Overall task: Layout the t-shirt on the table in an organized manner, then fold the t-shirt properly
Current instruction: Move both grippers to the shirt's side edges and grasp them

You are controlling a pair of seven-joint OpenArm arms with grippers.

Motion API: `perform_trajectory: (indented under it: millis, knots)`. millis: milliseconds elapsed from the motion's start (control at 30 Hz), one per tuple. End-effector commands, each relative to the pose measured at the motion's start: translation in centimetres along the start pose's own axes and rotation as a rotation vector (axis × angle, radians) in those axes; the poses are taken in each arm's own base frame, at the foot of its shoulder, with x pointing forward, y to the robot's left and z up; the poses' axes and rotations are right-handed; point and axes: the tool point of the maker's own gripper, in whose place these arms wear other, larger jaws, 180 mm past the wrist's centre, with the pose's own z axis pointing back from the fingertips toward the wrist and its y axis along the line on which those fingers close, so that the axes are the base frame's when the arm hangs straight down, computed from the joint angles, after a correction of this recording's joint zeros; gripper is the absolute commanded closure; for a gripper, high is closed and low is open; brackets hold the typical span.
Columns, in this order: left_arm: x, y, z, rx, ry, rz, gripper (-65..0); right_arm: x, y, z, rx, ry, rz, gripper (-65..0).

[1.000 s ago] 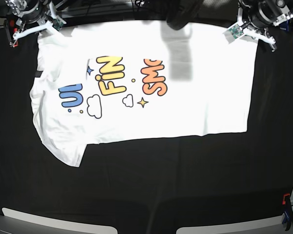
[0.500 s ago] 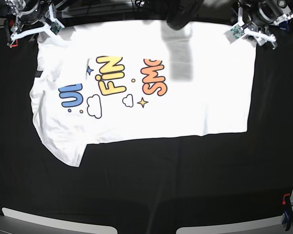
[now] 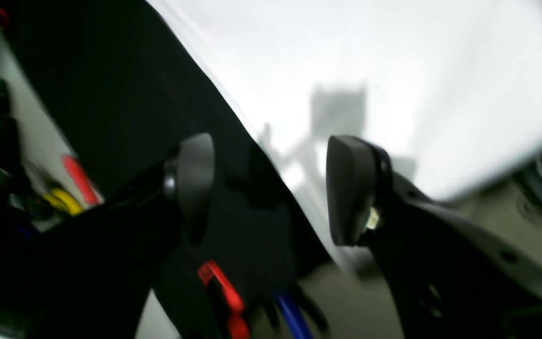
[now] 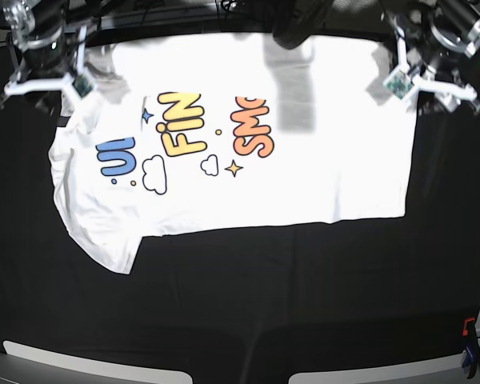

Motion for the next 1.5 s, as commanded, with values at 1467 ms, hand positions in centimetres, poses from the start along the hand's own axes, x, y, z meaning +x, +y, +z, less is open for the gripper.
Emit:
perform_trajectory:
  millis: [1467]
  knots:
    - [4.5,7.6,-21.1,-0.56,-0.239,1.039,-35.2,10.4,-7.8,-2.5,-0.21,-0.353,-0.323,-25.7]
